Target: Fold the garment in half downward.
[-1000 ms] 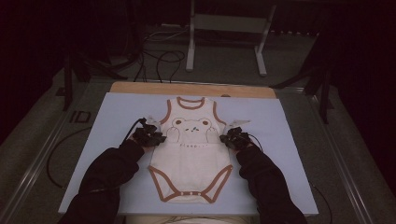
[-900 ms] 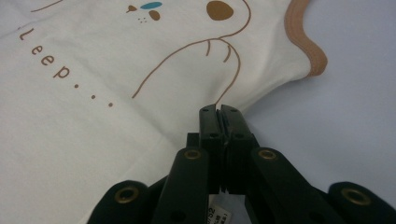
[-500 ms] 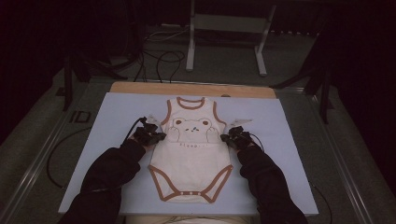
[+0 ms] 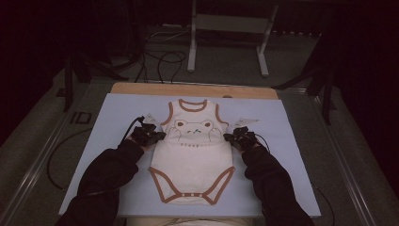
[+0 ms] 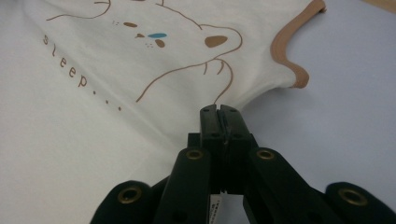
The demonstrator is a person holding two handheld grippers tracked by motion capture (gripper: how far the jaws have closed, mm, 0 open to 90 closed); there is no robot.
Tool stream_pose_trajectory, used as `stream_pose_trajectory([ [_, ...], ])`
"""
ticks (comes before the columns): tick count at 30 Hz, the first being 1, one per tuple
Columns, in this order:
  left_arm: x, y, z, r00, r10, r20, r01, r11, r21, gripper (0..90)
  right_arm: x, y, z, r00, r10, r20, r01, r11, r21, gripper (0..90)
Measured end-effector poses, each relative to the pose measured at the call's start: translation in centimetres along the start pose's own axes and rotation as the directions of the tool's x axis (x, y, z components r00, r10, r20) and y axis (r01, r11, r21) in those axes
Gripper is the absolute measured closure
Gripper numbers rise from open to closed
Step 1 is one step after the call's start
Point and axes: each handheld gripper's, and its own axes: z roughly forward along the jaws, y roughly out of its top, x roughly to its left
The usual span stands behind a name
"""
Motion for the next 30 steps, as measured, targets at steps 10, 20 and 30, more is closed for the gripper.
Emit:
stream_pose_trajectory([
  [10, -1.2, -0.1, -2.2, 0.9991, 0.04, 0.011, -0.04, 0.999, -0.022, 90.0, 1.1, 0.3, -1.9, 0.9996, -0.027, -0.002, 0.026, 0.999, -0.023, 90.0],
  [20, -2.8, -1.1, -4.1, 0.9963, 0.076, 0.041, -0.075, 0.9969, -0.023, 90.0, 2.9, -0.3, -4.2, 0.9983, -0.055, -0.016, 0.055, 0.998, -0.029, 90.0],
  [30, -4.6, -2.5, -5.6, 0.9933, 0.104, 0.05, -0.103, 0.9944, -0.022, 90.0, 4.6, -1.6, -5.9, 0.9968, -0.07, -0.037, 0.069, 0.997, -0.037, 89.9],
])
